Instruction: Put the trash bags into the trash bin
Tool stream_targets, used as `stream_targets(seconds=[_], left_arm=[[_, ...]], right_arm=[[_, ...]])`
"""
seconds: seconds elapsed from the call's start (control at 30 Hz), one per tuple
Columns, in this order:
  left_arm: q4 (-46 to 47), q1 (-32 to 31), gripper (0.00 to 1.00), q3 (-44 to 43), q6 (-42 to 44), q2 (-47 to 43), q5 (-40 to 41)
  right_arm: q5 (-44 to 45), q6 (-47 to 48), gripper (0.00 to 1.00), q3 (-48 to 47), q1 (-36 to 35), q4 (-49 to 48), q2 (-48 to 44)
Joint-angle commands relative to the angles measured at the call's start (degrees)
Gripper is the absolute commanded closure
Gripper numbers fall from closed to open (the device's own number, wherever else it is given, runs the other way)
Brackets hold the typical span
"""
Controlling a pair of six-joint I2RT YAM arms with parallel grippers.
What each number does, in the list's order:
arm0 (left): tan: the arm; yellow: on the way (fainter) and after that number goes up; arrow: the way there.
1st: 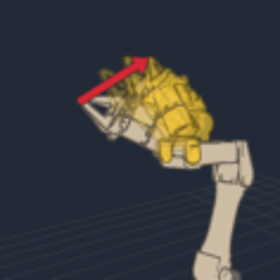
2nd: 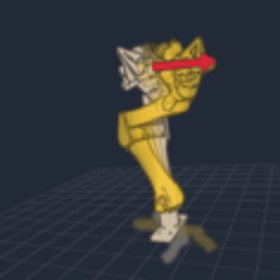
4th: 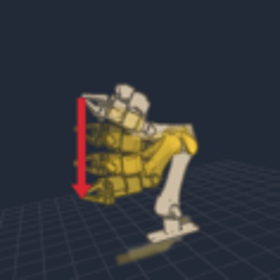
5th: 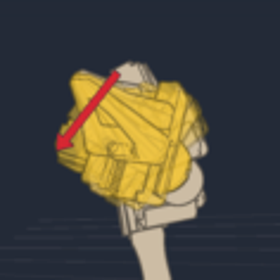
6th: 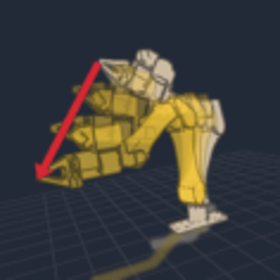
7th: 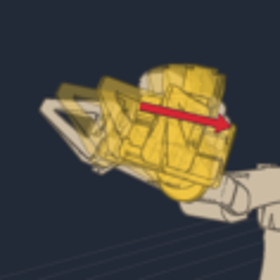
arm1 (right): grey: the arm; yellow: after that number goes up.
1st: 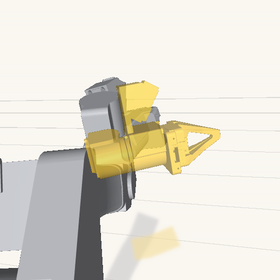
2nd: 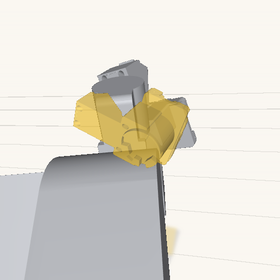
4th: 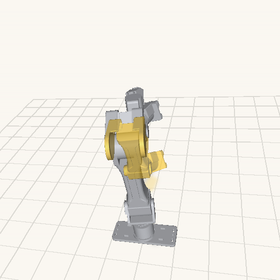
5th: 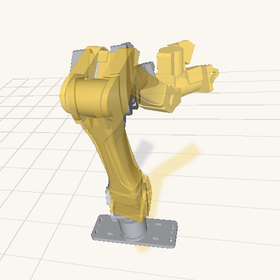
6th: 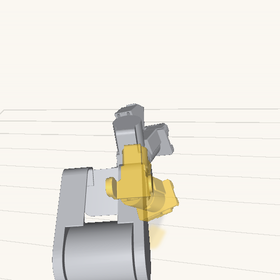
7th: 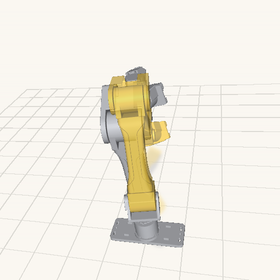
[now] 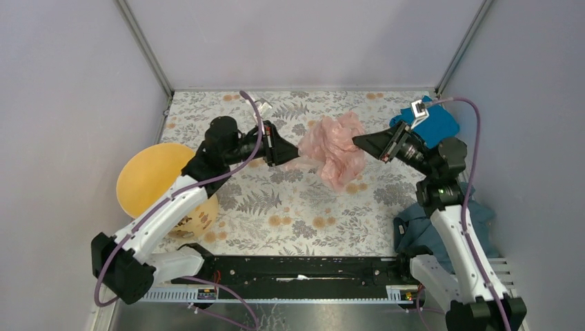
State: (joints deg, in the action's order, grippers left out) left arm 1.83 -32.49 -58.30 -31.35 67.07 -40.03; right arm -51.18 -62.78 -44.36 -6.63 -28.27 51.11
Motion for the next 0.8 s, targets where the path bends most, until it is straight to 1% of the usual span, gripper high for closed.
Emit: stream_targets(seconds=[0.0,0.07,0.13,0.2,0.27,0.33,0.43,0.5,0.53,0.6,0.7,0.77], left_arm=[[-4.9,0.2,0.87,-1.5,8.0,-6.6,15.9],[-4.6,0.3,0.94,-0.9,8.7,-8.6,18.1],[-4.2,0.2,0.97,-0.2,9.4,-10.0,20.5],[-4.2,0.2,0.99,0.3,9.9,-10.7,22.8],[-4.6,0.2,1.00,0.0,10.7,-10.5,23.0],[-5.1,0.2,1.00,-0.5,10.7,-9.5,22.3],[-6.9,0.2,1.00,-2.6,10.9,-6.6,19.0],[-7.7,0.2,1.00,-3.4,11.4,-5.1,15.3],[-7.5,0.2,1.00,-3.4,11.7,-4.9,13.8],[-7.1,0.2,1.00,-3.3,12.9,-4.5,10.3],[-9.2,0.0,1.00,-4.2,15.3,-2.6,6.6],[-11.6,-0.5,1.00,-5.5,16.3,0.2,5.2]], right_arm=[[12.0,29.0,0.49,-1.9,0.0,26.1,-6.7],[12.3,30.6,0.39,1.4,0.1,27.5,-6.2],[11.4,30.8,0.33,3.4,0.1,28.8,-4.6],[12.3,31.8,0.29,4.3,0.1,31.4,-3.1],[13.6,32.3,0.24,4.9,0.1,32.5,-2.1],[13.5,32.3,0.22,5.1,0.1,32.7,-0.7],[13.3,33.6,0.20,4.5,0.0,33.5,1.2],[15.6,34.0,0.17,4.1,0.0,33.8,1.6],[16.9,33.4,0.14,3.8,0.0,33.5,2.1],[20.1,30.7,0.12,2.0,0.0,34.0,4.2],[29.0,30.7,0.11,-4.9,0.0,40.4,9.4],[31.1,32.8,0.11,-8.8,0.0,42.8,12.5]])
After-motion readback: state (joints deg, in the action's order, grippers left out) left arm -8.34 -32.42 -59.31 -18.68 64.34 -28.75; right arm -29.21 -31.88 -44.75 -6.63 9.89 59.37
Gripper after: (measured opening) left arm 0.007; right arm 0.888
